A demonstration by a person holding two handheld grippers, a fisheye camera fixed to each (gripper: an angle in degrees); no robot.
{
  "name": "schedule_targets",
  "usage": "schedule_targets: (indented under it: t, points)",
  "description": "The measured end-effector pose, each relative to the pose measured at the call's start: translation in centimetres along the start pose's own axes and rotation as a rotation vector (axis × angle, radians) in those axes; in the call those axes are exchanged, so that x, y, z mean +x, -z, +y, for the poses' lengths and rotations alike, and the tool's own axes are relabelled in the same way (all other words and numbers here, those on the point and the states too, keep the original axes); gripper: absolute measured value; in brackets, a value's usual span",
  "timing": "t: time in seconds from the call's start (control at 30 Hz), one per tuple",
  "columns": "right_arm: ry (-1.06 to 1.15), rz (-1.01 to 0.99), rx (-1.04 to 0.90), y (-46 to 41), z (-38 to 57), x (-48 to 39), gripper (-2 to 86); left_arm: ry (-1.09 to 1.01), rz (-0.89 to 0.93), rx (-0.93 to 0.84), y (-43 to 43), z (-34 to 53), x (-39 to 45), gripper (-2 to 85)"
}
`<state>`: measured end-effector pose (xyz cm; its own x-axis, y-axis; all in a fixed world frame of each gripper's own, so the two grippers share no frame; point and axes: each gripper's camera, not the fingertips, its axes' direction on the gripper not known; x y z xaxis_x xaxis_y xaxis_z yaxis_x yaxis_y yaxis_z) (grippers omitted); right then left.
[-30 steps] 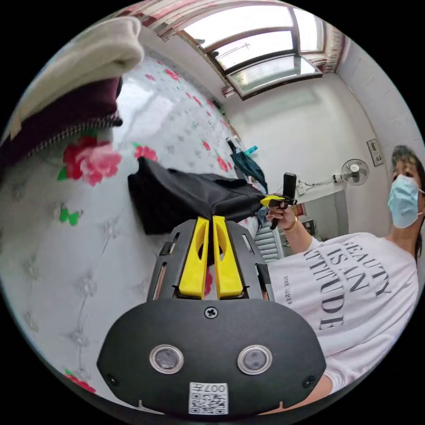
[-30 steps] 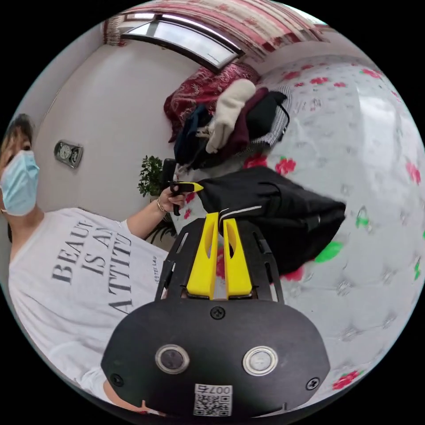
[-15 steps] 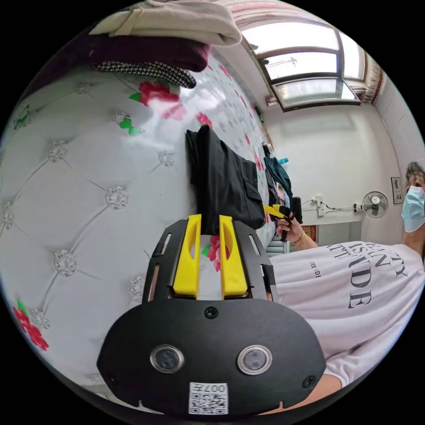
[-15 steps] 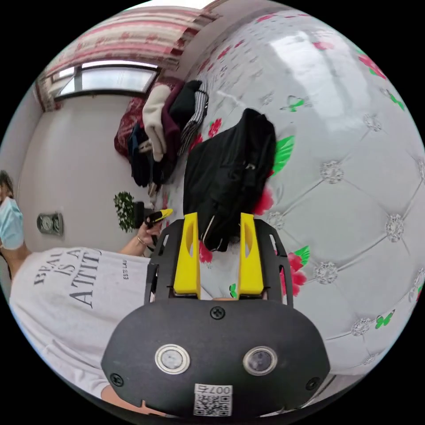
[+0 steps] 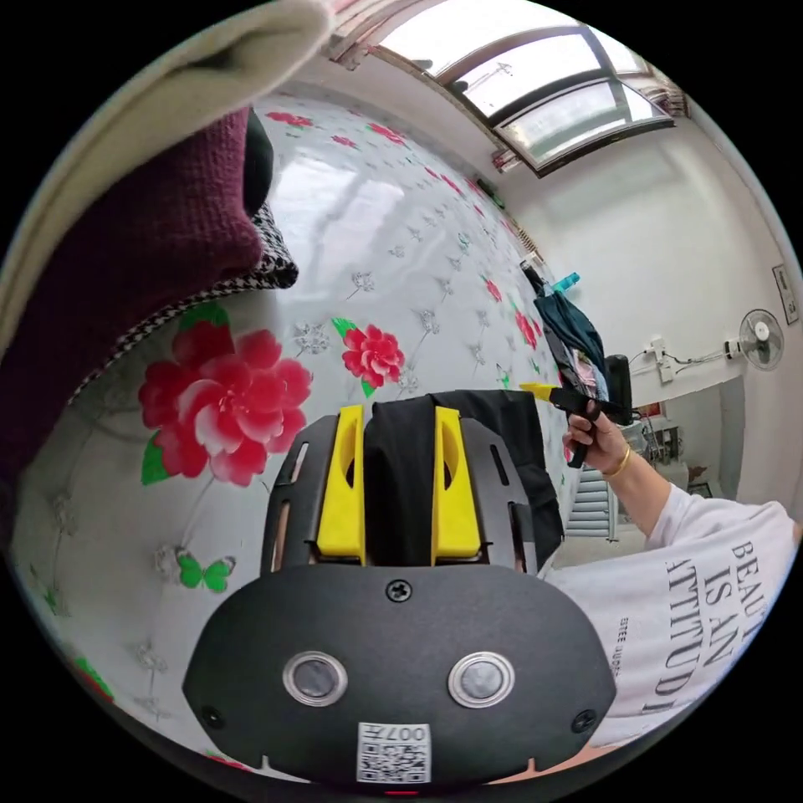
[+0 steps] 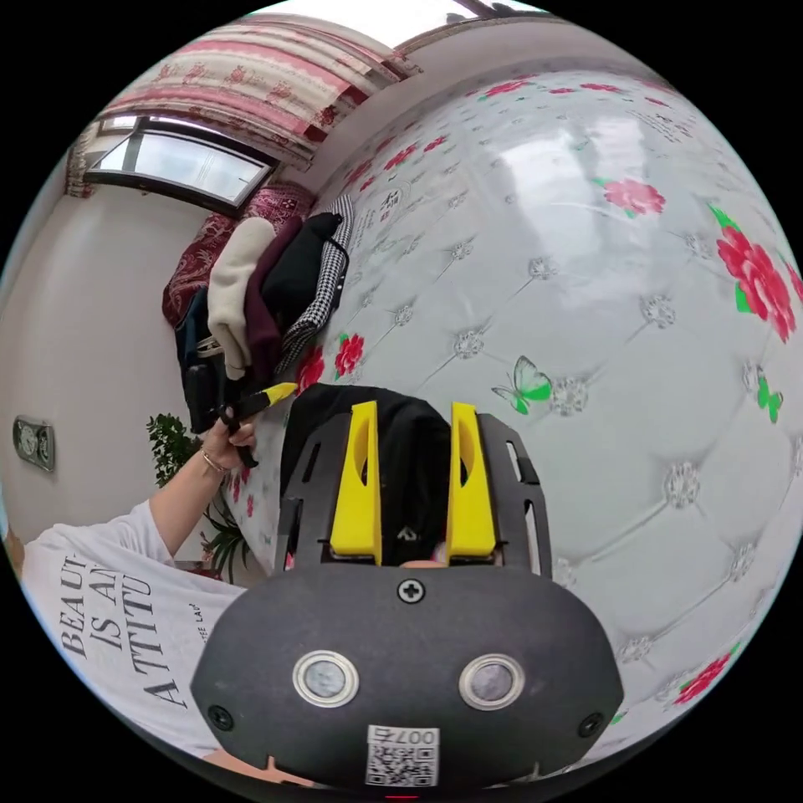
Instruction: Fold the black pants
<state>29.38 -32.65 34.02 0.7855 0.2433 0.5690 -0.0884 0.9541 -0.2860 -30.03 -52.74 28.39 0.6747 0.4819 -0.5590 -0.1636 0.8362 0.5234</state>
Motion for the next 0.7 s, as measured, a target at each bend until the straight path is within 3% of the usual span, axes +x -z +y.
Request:
schedule_targets:
  t: [0.1,0.3,0.4,0.47,0.57,0.7]
  points:
    - [0.005,0.049,-0.017,-0.2,-0.6,0.4,3.3,0.081,-0.085,-0.098,-2.5,-0.6,-0.9,0.6]
    - [-0.047,0.029,-0.007,2.4,0.2,4.7,1.0,0.296,0.069,0.08,0.5,3.5,-6.2,-0.7]
    - [-0.054,-0.045,0.062,3.2,0.1,5.5,3.1,0.259,0.113,0.166,1.5,4.5,-5.6,-0.3]
    - [-0.072,-0.1,0.061,3.9,0.0,5.7,6.2,0.257,0.142,0.226,3.1,4.7,-5.1,0.7]
    - [-0.07,-0.181,0.076,6.3,1.2,6.2,10.7,0.247,0.176,0.301,6.8,5.8,-4.7,9.9]
    - [-0.16,-0.32,0.022,8.2,4.9,9.0,14.8,0.194,0.174,0.219,9.3,9.2,-3.4,14.6]
